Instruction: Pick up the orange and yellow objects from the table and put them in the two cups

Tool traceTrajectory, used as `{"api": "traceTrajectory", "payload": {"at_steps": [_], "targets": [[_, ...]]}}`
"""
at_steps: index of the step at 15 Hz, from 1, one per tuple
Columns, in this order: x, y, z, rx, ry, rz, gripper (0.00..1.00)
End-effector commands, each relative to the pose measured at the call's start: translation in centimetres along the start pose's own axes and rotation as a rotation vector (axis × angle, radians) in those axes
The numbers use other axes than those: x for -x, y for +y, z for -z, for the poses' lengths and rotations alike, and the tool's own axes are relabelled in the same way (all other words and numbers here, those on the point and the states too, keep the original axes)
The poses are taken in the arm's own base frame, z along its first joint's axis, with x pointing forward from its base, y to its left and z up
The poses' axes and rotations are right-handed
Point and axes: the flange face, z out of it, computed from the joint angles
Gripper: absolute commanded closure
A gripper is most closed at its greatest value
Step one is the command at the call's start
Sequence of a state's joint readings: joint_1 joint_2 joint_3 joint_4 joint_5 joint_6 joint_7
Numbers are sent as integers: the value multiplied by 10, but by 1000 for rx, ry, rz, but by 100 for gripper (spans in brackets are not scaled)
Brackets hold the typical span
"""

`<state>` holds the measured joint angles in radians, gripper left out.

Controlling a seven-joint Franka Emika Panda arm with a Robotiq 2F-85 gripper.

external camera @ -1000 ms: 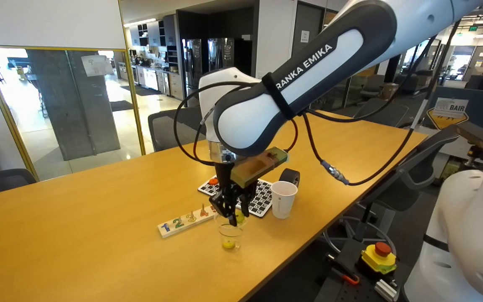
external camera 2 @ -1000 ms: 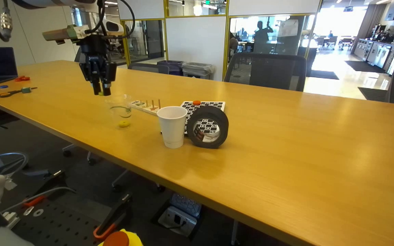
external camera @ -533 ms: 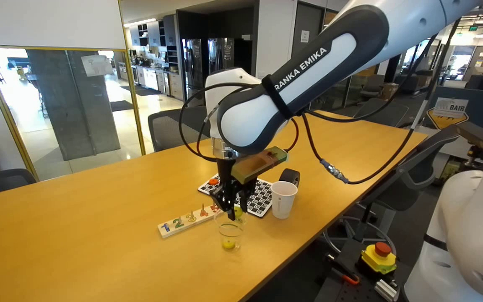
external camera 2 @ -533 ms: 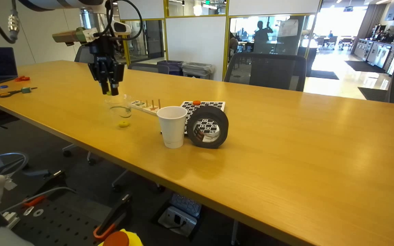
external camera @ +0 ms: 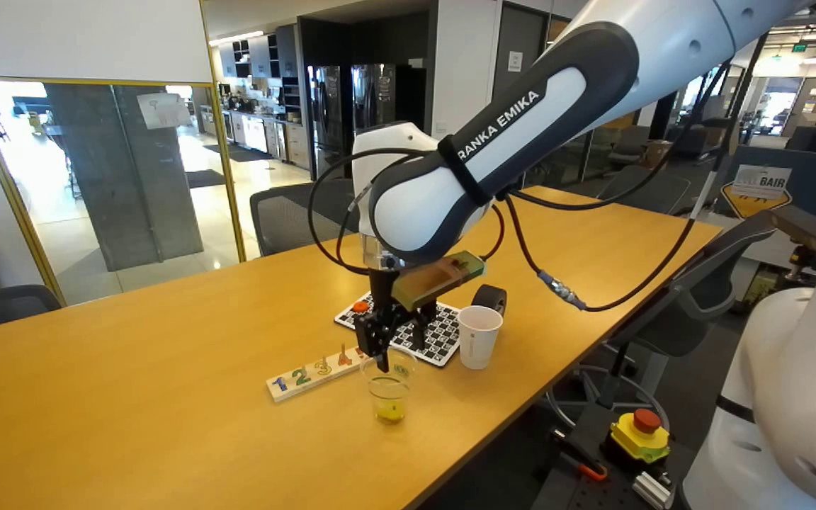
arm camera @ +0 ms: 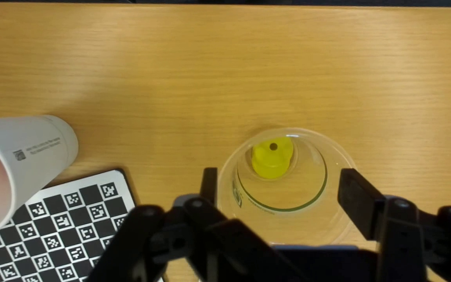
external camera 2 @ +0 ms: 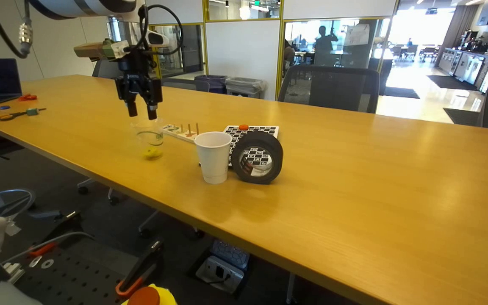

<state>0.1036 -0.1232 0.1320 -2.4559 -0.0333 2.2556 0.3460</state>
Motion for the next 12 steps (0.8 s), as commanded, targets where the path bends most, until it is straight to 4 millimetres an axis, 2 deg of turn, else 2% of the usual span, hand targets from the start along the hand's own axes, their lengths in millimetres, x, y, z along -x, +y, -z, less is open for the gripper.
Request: {"api": "traceTrajectory", "payload": {"at_steps": [1, 4, 7, 10, 12], "targets": [[-9, 5, 3, -20, 28, -2, 0], [-19, 15, 10, -17, 75, -22, 0], [-43, 34, 21, -12, 142, -48, 0], [-82, 62, 30, 12, 204, -89, 0], [-113, 80, 24, 27, 218, -113, 0]]}}
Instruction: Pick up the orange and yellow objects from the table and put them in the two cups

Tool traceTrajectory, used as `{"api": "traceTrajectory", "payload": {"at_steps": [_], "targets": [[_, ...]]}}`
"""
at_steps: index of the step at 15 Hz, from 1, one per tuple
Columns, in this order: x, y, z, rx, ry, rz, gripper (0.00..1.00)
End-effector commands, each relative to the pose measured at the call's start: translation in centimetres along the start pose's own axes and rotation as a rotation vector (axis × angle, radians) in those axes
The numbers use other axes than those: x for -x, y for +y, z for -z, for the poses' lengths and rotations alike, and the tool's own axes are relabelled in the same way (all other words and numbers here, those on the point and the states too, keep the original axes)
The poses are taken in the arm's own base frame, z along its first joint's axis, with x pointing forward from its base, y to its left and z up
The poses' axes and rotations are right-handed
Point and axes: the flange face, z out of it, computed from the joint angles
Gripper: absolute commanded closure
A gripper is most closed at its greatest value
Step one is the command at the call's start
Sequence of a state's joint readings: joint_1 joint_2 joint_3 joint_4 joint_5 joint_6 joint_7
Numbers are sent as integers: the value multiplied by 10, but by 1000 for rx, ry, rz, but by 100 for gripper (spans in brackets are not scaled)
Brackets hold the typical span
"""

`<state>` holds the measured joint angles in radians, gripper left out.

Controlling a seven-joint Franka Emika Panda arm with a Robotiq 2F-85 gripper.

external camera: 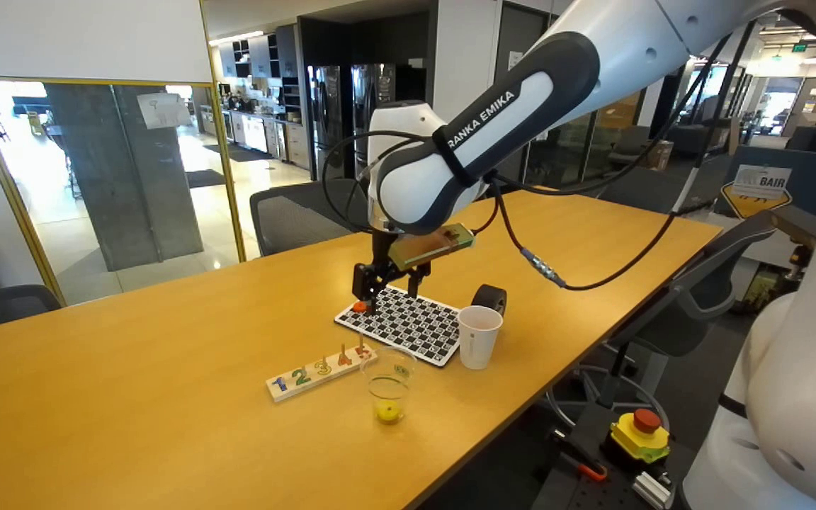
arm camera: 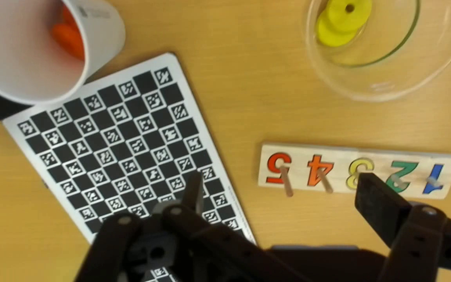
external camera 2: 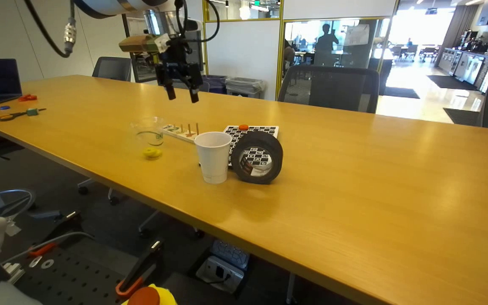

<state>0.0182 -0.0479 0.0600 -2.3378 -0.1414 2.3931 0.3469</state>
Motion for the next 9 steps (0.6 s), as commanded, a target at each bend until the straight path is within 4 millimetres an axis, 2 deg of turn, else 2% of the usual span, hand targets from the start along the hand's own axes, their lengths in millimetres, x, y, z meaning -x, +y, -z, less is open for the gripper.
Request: {"api": "traceTrajectory", "payload": {"at_steps": [1, 6, 9], "targets": [[-59, 18, -16, 21, 36, -32, 0], [-126, 26, -59, 46, 3, -84, 0], [-156, 29, -86, 43, -9, -103, 0]]}}
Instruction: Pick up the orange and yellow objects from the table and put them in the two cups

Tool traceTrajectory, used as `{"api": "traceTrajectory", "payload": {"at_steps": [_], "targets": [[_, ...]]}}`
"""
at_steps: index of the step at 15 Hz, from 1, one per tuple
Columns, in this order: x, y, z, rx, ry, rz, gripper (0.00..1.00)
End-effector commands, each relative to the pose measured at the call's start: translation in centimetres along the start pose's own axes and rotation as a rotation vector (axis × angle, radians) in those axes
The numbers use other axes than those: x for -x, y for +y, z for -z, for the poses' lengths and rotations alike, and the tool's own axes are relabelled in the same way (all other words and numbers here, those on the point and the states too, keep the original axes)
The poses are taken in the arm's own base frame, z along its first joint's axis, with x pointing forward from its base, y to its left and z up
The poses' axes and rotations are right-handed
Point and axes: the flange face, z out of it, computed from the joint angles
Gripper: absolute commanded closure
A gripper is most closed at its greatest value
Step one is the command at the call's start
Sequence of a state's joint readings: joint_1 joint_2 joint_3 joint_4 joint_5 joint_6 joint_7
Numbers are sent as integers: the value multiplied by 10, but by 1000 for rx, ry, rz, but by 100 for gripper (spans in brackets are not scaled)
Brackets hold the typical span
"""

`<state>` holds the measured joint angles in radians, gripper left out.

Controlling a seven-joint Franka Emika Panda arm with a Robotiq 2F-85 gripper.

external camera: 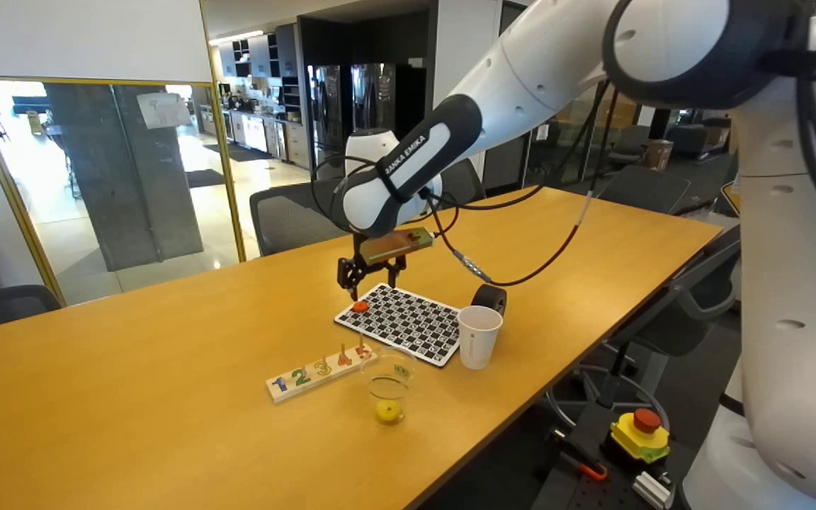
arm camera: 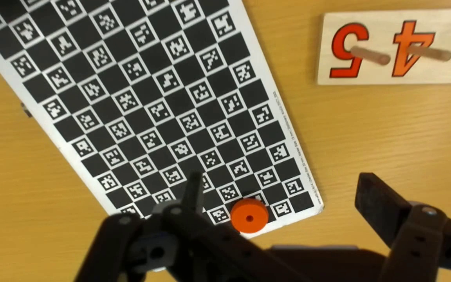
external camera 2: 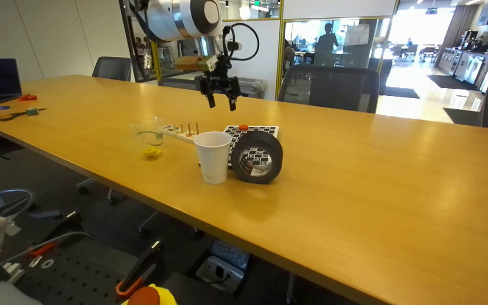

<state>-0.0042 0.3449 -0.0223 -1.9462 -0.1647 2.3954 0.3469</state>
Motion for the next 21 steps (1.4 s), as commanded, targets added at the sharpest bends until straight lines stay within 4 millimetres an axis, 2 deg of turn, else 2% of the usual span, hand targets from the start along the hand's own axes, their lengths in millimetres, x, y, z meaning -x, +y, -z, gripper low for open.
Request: {"api": "traceTrajectory", "payload": {"at_steps": [1, 5, 10, 17, 21], "targets": [[-45, -5, -25, 11, -12, -25, 0], [-68, -4, -49, 1, -43, -34, 0], [-83, -2, -70, -29, -71, -50, 0], [-99, 22, -87, -66, -100, -85, 0], [-106, 28, -92, -69, -112, -88, 0]]}}
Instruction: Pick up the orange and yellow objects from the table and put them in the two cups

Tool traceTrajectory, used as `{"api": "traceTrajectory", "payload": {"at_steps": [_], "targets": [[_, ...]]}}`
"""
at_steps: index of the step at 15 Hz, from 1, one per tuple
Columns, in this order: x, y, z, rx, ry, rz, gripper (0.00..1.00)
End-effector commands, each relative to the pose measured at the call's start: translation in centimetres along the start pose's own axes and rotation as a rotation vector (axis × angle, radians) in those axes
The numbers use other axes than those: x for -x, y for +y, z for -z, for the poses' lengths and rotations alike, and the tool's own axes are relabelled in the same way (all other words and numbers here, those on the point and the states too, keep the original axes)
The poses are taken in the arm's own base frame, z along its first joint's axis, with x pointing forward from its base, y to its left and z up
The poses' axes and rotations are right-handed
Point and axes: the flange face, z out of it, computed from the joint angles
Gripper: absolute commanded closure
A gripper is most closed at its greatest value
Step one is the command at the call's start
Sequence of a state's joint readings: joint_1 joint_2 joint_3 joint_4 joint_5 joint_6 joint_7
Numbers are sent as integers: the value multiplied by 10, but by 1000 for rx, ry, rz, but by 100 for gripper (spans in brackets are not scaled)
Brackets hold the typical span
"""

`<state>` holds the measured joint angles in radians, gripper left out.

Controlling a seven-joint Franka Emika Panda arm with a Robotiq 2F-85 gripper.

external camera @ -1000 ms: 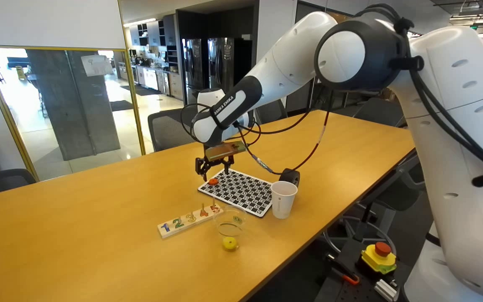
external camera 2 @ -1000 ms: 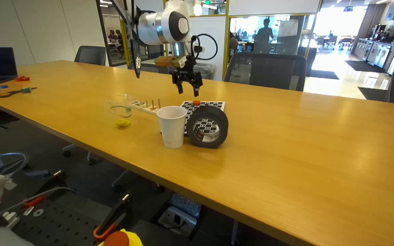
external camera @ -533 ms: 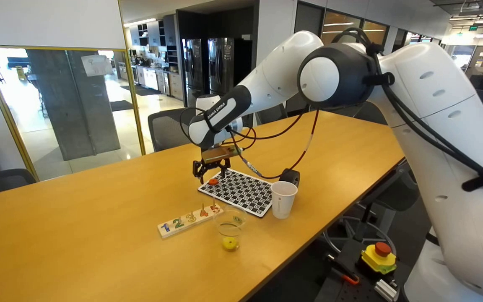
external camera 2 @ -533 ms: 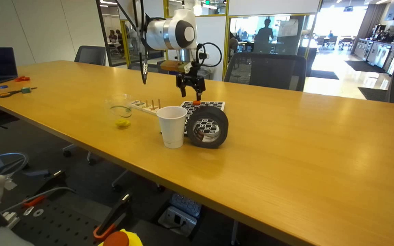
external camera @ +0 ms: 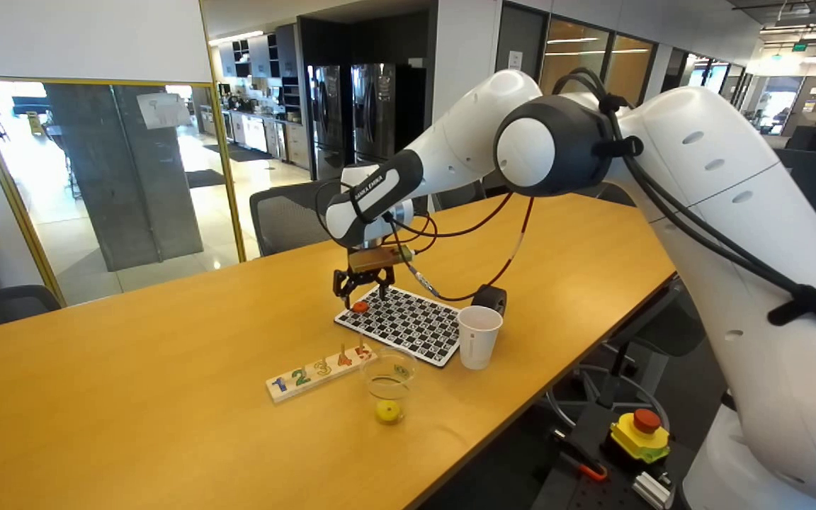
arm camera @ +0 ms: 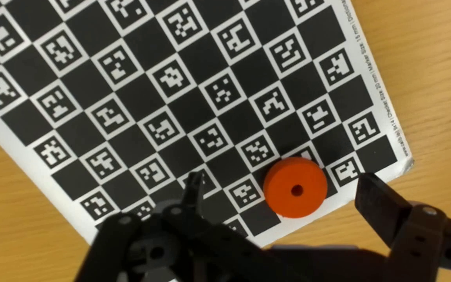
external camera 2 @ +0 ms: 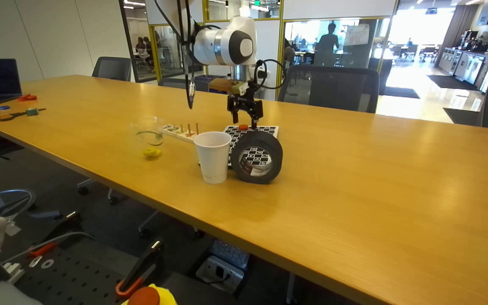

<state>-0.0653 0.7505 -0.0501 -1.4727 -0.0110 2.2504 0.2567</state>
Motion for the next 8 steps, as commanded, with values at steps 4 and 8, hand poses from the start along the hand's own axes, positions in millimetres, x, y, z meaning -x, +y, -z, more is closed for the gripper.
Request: {"api": "traceTrajectory", "payload": {"at_steps": [4, 8], "targets": [[-19, -2, 1, -21, -22, 20, 0], [-23, -6, -1, -19, -31, 32, 0]]}}
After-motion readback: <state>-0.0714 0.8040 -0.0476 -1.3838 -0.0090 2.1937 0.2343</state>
